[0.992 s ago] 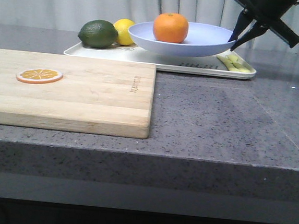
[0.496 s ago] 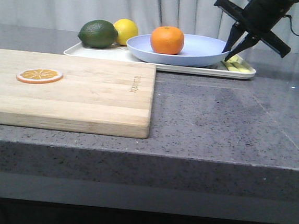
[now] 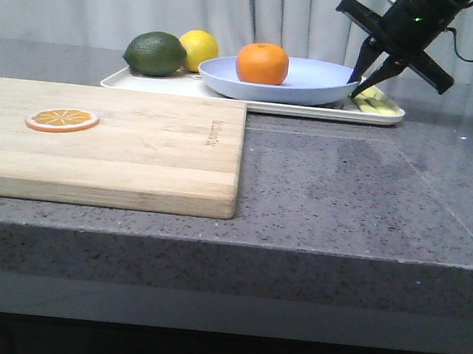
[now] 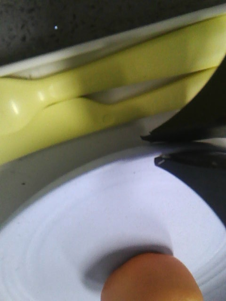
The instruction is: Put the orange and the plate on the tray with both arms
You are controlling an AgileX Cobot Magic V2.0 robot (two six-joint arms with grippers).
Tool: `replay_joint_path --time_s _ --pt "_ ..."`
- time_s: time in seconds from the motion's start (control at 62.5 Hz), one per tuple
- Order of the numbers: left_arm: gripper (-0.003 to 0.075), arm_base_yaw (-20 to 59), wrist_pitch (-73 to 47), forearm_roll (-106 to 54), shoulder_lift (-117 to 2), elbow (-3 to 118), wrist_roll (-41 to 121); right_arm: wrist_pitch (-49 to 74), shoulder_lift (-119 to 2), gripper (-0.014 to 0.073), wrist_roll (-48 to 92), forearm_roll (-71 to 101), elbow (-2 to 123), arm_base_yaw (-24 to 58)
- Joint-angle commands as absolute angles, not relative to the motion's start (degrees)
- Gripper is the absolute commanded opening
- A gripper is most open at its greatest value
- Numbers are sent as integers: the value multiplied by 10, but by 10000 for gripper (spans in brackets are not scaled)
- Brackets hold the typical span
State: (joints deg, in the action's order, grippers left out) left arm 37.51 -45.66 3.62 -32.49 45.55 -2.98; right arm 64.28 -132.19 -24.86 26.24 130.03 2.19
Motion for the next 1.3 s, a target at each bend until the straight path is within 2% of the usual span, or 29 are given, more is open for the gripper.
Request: replay_joint_path --time_s 0.0,0.112,0.176,0.432,0.784,1.008,1.28 --pt "692 375 -416 32 -327 469 -36 607 -1281 274 -251 291 1323 20" --pt "692 375 -416 32 -327 469 -36 602 -1280 408 -251 291 1323 20" --pt "692 375 -416 32 -327 469 -36 602 -1277 438 -251 291 1323 20" --pt "692 375 -416 32 -327 469 -36 589 -1226 435 -193 267 1323 20" --pt "692 375 -416 32 -327 469 -36 616 -1075 435 0 229 1313 28" --pt "692 375 -416 32 -327 469 -36 607 -930 435 16 60 1173 102" --pt "692 375 -410 32 -327 469 -36 511 -744 435 16 43 914 119"
